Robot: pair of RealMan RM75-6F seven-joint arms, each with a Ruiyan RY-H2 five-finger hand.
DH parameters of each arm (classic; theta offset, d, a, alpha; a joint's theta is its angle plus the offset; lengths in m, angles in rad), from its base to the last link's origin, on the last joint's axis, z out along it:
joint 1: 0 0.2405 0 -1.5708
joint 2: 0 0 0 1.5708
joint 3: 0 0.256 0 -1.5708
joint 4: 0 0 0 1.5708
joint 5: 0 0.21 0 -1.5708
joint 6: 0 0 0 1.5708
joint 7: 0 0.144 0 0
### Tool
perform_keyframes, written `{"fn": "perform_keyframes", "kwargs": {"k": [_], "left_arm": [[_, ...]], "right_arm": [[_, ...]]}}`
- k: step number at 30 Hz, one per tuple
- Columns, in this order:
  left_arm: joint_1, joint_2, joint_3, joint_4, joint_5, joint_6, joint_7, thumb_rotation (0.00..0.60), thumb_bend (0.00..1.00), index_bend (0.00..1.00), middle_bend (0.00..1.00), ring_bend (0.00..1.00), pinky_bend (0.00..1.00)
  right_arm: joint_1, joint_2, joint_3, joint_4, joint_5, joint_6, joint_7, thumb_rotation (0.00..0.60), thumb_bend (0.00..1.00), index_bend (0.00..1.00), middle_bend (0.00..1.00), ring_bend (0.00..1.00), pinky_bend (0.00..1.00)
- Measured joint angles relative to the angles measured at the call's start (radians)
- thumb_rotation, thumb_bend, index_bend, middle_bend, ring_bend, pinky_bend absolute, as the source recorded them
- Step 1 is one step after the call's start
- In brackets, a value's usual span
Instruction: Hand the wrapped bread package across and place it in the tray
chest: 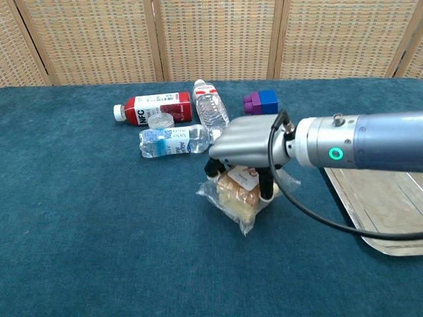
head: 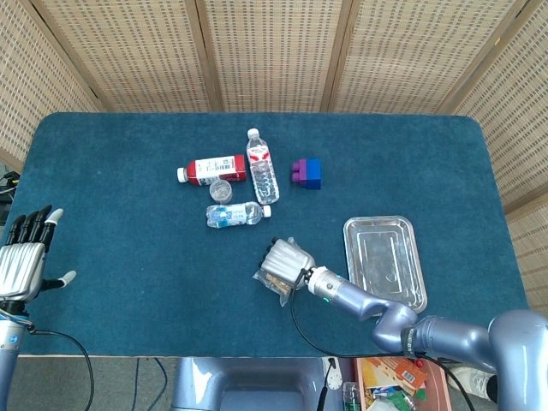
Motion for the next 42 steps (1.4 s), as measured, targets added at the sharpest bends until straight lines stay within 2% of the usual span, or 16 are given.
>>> {"fn": "perform_keyframes", "kwargs": {"k": [6,9,12,17,19,22,23,25,27,28,29,33,38,42], "left_arm": [[0.000,-0.004,0.000,-0.003,0.002,-0.007,0.010,0.600,0.00,0.00,0.00,0.00,0.00],[-0.001,-0.008,0.002,-0.005,0.006,-0.009,0.017,0.600,0.00,0.00,0.00,0.00,0.00],[-0.002,-0.011,0.002,-0.006,0.009,-0.010,0.026,0.600,0.00,0.00,0.00,0.00,0.00],[-0.005,-0.020,0.003,-0.008,0.011,-0.013,0.045,0.600,0.00,0.00,0.00,0.00,0.00],[-0.006,-0.024,0.003,-0.009,0.011,-0.015,0.053,0.600,0.00,0.00,0.00,0.00,0.00],[-0.009,-0.028,0.002,-0.012,0.011,-0.018,0.065,0.600,0.00,0.00,0.00,0.00,0.00],[-0.010,-0.029,0.002,-0.012,0.011,-0.019,0.068,0.600,0.00,0.00,0.00,0.00,0.00],[-0.012,-0.031,0.002,-0.015,0.010,-0.024,0.073,0.600,0.00,0.00,0.00,0.00,0.00],[-0.015,-0.030,0.004,-0.018,0.009,-0.035,0.070,0.600,0.00,0.00,0.00,0.00,0.00],[-0.016,-0.029,0.005,-0.020,0.009,-0.041,0.068,0.600,0.00,0.00,0.00,0.00,0.00],[-0.017,-0.027,0.005,-0.021,0.008,-0.047,0.066,0.600,0.00,0.00,0.00,0.00,0.00],[-0.018,-0.021,0.005,-0.026,0.005,-0.051,0.057,0.600,0.00,0.00,0.00,0.00,0.00],[-0.016,-0.015,0.004,-0.032,0.007,-0.049,0.047,0.600,0.00,0.00,0.00,0.00,0.00],[-0.008,-0.004,0.008,-0.039,0.025,-0.042,0.027,0.600,0.00,0.00,0.00,0.00,0.00]], "right_arm": [[-0.019,0.153,-0.002,-0.054,-0.033,0.087,0.033,0.600,0.21,0.56,0.57,0.44,0.37],[-0.044,0.240,-0.019,-0.061,-0.047,0.120,0.049,0.600,0.21,0.56,0.57,0.44,0.37],[-0.067,0.301,-0.068,-0.041,-0.093,0.149,0.062,0.600,0.21,0.56,0.57,0.44,0.37],[-0.085,0.341,-0.184,0.044,-0.270,0.227,0.101,0.600,0.21,0.56,0.56,0.44,0.37],[-0.087,0.347,-0.238,0.095,-0.351,0.272,0.135,0.600,0.21,0.56,0.54,0.43,0.37],[-0.087,0.344,-0.300,0.176,-0.438,0.341,0.186,0.600,0.20,0.55,0.46,0.36,0.37],[-0.086,0.340,-0.313,0.198,-0.457,0.359,0.196,0.600,0.20,0.53,0.42,0.31,0.36],[-0.083,0.328,-0.338,0.246,-0.489,0.386,0.214,0.600,0.14,0.43,0.30,0.19,0.32],[-0.082,0.319,-0.354,0.279,-0.504,0.394,0.218,0.600,0.03,0.15,0.09,0.03,0.20],[-0.084,0.318,-0.361,0.291,-0.504,0.387,0.208,0.600,0.00,0.04,0.02,0.00,0.13],[-0.086,0.319,-0.361,0.292,-0.500,0.378,0.194,0.600,0.00,0.01,0.00,0.00,0.09],[-0.099,0.329,-0.351,0.256,-0.473,0.354,0.107,0.600,0.00,0.00,0.00,0.00,0.01],[-0.116,0.370,-0.332,0.190,-0.452,0.375,0.034,0.600,0.00,0.00,0.00,0.00,0.00],[-0.154,0.416,-0.315,0.135,-0.423,0.442,0.023,0.600,0.00,0.00,0.00,0.00,0.00]]}}
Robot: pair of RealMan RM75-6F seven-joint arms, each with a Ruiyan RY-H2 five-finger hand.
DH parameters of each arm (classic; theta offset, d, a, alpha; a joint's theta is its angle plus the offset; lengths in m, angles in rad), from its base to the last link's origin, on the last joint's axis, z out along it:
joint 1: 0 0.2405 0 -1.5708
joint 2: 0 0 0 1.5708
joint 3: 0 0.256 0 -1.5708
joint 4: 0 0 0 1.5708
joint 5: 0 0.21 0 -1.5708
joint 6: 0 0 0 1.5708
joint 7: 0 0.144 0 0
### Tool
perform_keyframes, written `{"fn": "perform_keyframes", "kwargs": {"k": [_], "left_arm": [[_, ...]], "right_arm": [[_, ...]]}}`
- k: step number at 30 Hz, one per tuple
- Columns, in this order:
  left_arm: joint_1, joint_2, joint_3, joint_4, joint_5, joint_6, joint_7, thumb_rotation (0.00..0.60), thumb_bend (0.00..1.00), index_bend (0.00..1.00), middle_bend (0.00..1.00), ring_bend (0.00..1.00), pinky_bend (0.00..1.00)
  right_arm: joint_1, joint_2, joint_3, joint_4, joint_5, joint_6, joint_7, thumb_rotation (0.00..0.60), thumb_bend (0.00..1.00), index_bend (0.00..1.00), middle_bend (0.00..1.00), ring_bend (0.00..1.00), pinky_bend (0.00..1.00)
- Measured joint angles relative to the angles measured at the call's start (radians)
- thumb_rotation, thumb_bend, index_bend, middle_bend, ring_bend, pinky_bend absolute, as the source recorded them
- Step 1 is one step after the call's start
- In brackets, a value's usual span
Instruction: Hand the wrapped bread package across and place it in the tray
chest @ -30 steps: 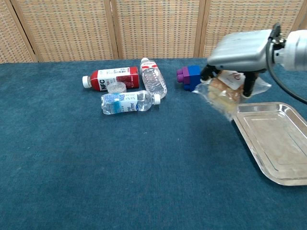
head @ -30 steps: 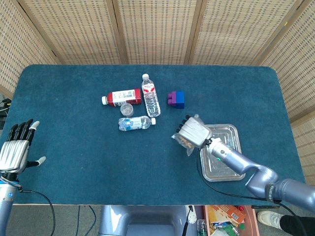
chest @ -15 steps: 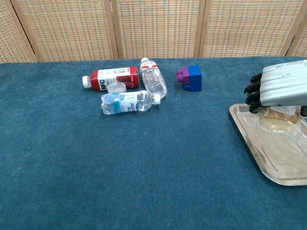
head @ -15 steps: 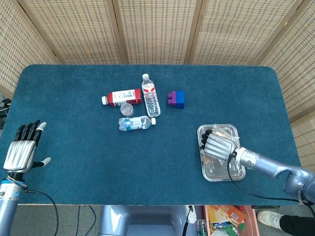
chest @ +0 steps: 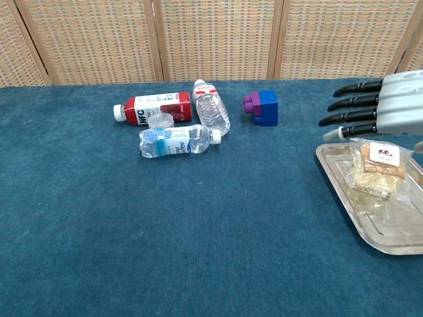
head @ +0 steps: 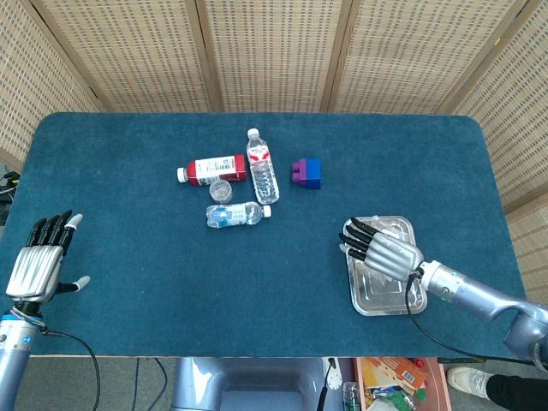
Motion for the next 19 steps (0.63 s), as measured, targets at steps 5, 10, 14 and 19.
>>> {"fn": "perform_keyframes", "kwargs": {"k": [5,10,14,19], "left_arm": [[0.019,0.013,0.010,-0.006,0.029,0.024,-0.026,0.600,0.00,0.00,0.00,0.00,0.00],[0.042,0.015,0.024,-0.005,0.060,0.059,-0.039,0.600,0.00,0.00,0.00,0.00,0.00],[0.062,0.011,0.041,0.004,0.108,0.089,-0.059,0.600,0.00,0.00,0.00,0.00,0.00],[0.095,0.010,0.064,0.013,0.162,0.134,-0.089,0.600,0.00,0.00,0.00,0.00,0.00]], "right_arm": [[-0.137,0.044,0.032,-0.117,0.148,0.141,0.034,0.600,0.00,0.00,0.00,0.00,0.00],[-0.320,0.053,0.065,-0.227,0.340,0.303,0.160,0.600,0.00,0.00,0.00,0.00,0.00],[-0.440,0.035,0.078,-0.269,0.444,0.398,0.233,0.600,0.00,0.00,0.00,0.00,0.00],[-0.557,-0.021,0.078,-0.311,0.497,0.487,0.228,0.600,0.00,0.00,0.00,0.00,0.00]]}}
